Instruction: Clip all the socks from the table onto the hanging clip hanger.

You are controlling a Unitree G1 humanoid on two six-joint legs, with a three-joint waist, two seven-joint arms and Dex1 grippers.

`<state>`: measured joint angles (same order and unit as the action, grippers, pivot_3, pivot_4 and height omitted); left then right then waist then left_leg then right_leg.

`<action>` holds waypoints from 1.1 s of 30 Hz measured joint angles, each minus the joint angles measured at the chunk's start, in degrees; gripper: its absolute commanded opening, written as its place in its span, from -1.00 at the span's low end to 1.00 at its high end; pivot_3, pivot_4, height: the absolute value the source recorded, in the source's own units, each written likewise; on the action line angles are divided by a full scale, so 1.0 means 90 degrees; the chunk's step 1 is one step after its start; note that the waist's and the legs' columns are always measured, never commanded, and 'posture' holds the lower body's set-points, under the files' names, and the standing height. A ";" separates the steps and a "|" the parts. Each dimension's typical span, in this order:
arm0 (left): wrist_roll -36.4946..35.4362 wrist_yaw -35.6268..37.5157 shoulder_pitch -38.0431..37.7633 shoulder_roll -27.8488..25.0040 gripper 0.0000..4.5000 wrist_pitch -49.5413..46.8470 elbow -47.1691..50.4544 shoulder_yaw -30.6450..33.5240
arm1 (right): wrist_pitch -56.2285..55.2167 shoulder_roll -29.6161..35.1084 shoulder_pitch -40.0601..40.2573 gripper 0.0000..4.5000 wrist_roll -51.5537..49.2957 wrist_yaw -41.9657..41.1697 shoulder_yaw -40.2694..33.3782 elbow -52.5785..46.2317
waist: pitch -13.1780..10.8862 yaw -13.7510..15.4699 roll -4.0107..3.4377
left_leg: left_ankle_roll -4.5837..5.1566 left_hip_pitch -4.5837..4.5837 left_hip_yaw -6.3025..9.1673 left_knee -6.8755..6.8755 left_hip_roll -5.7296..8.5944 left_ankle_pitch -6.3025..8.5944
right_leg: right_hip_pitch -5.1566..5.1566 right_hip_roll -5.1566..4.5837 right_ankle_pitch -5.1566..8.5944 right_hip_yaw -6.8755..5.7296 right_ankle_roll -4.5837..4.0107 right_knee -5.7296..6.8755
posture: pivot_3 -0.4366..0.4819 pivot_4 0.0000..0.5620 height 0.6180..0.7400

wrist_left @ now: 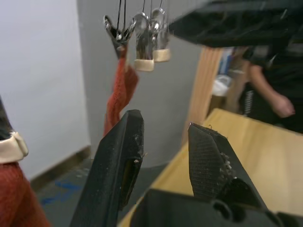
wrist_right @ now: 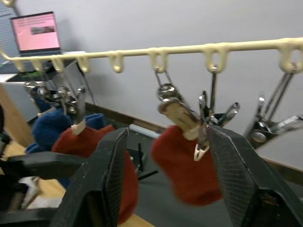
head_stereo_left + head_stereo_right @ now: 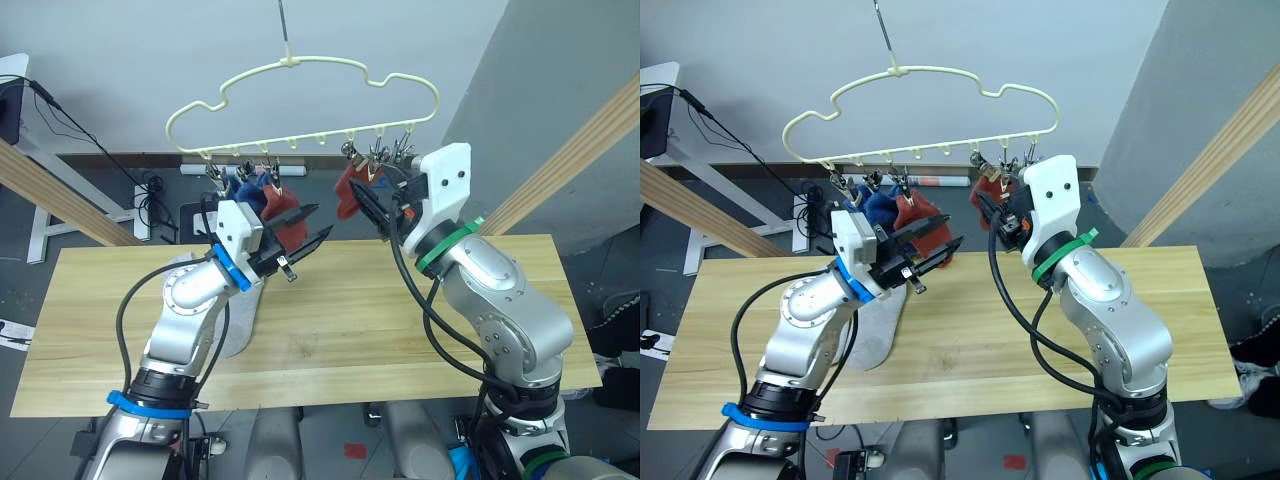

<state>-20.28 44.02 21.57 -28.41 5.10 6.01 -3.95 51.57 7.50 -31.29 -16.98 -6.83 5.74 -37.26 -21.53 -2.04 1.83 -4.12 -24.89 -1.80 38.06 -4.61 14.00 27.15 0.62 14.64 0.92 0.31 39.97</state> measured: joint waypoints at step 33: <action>-0.0745 0.0458 0.0700 -0.0153 -0.16 -0.1879 0.0744 0.0222 | -0.1229 -0.0395 -0.0664 -0.36 0.0749 0.0205 0.0004 0.1661 | 0.0000 0.0012 0.0000 | 0.0001 -0.0002 0.0001 -0.0001 0.0000 0.0000 | 0.0000 0.0004 -0.0001 0.0004 -0.0002 -0.0003 | -0.19 0.40 0.36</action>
<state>-26.99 48.14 27.86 -29.79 -11.80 12.71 -1.95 40.51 3.94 -37.26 -10.24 -4.99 5.77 -22.31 -21.53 -1.93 1.83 -4.12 -24.90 -1.79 38.05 -4.61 14.00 27.15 0.66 14.63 0.95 0.29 39.95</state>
